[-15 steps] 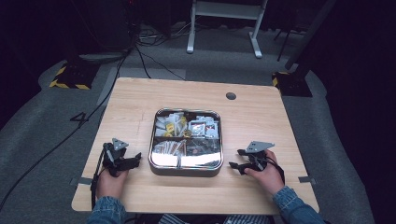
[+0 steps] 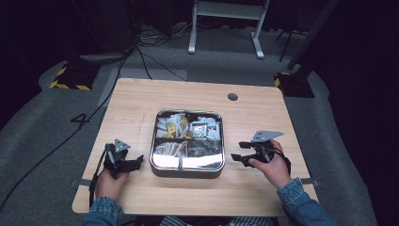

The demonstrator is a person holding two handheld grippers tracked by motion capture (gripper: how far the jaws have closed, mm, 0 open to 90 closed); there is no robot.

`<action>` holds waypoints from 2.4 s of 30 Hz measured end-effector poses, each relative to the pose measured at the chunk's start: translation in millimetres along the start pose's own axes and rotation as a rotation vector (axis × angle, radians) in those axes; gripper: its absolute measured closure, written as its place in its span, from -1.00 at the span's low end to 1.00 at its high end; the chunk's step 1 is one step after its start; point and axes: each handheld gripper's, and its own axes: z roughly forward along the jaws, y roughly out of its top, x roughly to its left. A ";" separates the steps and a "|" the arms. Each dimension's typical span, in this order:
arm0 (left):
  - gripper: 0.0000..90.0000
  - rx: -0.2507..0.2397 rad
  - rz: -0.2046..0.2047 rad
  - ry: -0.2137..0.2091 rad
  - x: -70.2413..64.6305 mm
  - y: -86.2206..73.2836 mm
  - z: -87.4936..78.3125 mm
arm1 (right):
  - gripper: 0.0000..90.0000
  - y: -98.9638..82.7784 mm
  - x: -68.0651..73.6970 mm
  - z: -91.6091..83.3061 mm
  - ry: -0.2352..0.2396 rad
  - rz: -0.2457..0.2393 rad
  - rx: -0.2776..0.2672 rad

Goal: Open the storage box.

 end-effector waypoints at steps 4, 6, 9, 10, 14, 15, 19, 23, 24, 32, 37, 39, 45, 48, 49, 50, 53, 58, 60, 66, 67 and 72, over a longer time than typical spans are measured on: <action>-0.58 -0.001 0.006 -0.001 0.4 0.8 0.8 | -0.23 15.4 -0.6 -4.2 0.009 0.004 -0.018; -0.58 0.000 0.006 -0.003 0.4 1.0 0.9 | -0.21 23.4 1.3 -5.6 0.011 -0.008 -0.031; -0.58 0.000 0.006 -0.003 0.3 1.0 0.9 | -0.19 40.8 7.2 -7.8 0.008 -0.037 -0.058; -0.58 0.001 0.007 -0.003 0.4 1.0 0.8 | -0.18 44.1 8.2 -7.7 0.012 -0.038 -0.060; -0.58 0.000 0.006 -0.003 0.3 1.0 0.9 | -0.18 56.7 12.0 -5.0 0.028 -0.049 -0.067; -0.57 0.000 0.005 -0.003 0.3 1.0 0.9 | -0.17 65.9 17.9 -1.3 0.043 -0.049 -0.076; -0.58 0.000 0.006 -0.002 0.2 0.8 0.7 | -0.17 82.5 31.1 11.4 0.096 -0.077 -0.095; -0.58 0.001 0.007 -0.004 0.1 0.4 0.2 | -0.16 91.0 35.2 24.6 0.127 -0.087 -0.079; -0.58 0.001 0.006 -0.004 0.1 0.3 0.1 | -0.16 93.3 35.6 29.4 0.136 -0.083 -0.067; -0.57 0.000 0.005 -0.005 0.2 0.3 0.2 | -0.02 108.1 38.8 64.2 0.152 -0.121 -0.003; -0.57 0.000 0.006 -0.005 0.2 0.3 0.2 | 0.04 112.0 44.5 78.2 0.153 -0.138 0.012; -0.58 0.000 0.006 -0.005 0.2 0.3 0.2 | 0.07 113.4 45.8 90.6 0.148 -0.146 0.042; -0.57 0.000 0.006 -0.005 0.2 0.4 0.3 | 0.14 114.7 44.6 104.3 0.151 -0.139 0.063; -0.58 0.000 0.006 -0.004 0.2 0.4 0.3 | 0.12 115.2 42.9 112.9 0.134 -0.134 0.077; -0.57 0.001 0.006 -0.005 0.2 0.4 0.3 | 0.13 115.0 42.4 114.7 0.131 -0.128 0.080; -0.57 0.001 0.006 -0.005 0.2 0.4 0.3 | 0.14 113.9 40.0 119.4 0.135 -0.116 0.089; -0.57 0.000 0.006 -0.005 0.2 0.4 0.3 | 0.14 112.6 38.8 122.9 0.135 -0.108 0.094; -0.57 0.000 0.007 -0.004 0.3 0.4 0.3 | 0.20 109.0 36.4 131.2 0.142 -0.090 0.099; -0.57 0.000 0.007 -0.004 0.3 0.4 0.3 | 0.26 109.0 35.9 132.0 0.157 -0.071 0.094; -0.57 0.000 0.007 -0.003 0.4 0.5 0.3 | 0.31 109.1 36.8 131.4 0.144 -0.083 0.084; -0.57 0.000 0.008 -0.003 0.5 0.5 0.3 | 0.31 109.0 37.4 130.8 0.138 -0.079 0.080; -0.57 -0.001 0.007 -0.003 0.4 0.5 0.3 | 0.31 111.0 39.2 128.1 0.131 -0.078 0.080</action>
